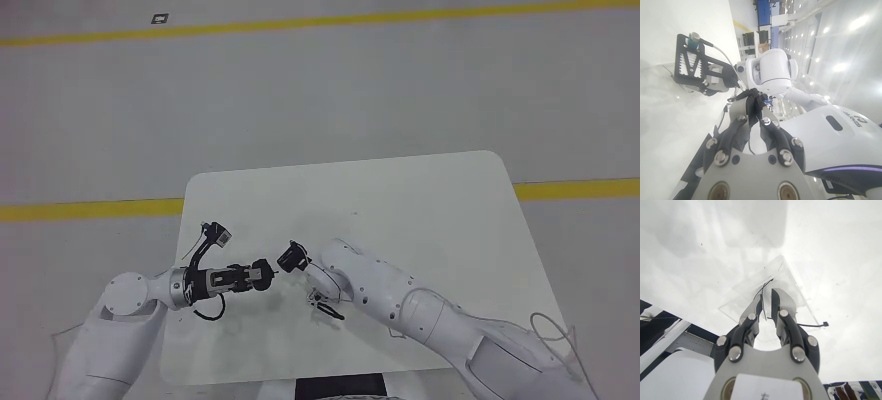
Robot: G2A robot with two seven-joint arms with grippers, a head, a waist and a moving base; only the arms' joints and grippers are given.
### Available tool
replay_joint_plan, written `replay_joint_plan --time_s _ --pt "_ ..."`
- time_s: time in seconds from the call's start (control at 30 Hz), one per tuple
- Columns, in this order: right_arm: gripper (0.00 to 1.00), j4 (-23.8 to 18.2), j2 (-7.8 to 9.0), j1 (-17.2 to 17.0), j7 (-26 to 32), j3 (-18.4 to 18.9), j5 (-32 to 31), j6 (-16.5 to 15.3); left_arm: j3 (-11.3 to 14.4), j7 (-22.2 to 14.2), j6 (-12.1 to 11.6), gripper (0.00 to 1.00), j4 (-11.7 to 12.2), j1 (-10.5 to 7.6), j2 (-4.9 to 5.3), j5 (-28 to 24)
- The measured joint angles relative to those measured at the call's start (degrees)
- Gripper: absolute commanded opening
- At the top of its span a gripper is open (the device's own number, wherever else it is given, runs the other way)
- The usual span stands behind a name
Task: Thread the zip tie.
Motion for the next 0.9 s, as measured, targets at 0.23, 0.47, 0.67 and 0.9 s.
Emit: replay_joint_plan --time_s 0.23,0.47,0.67,0.9 --pt "0.07 -0.7 -0.11 -0.5 -0.3 0.9 -1.5 0.9 0.0 0.0 0.0 0.0 0.0 0.0 0.0 0.0" --pt "0.13 -1.3 -0.22 -1.1 0.5 1.6 -2.0 0.2 0.0 0.0 0.0 0.0 0.0 0.0 0.0 0.0" --pt "0.15 -1.4 -0.4 -1.5 1.0 2.1 -2.1 -0.4 0.0 0.0 0.0 0.0 0.0 0.0 0.0 0.0" --pt "0.13 -0.3 -0.77 -1.8 0.7 2.3 -2.3 -0.9 0.0 0.0 0.0 0.0 0.0 0.0 0.0 0.0"
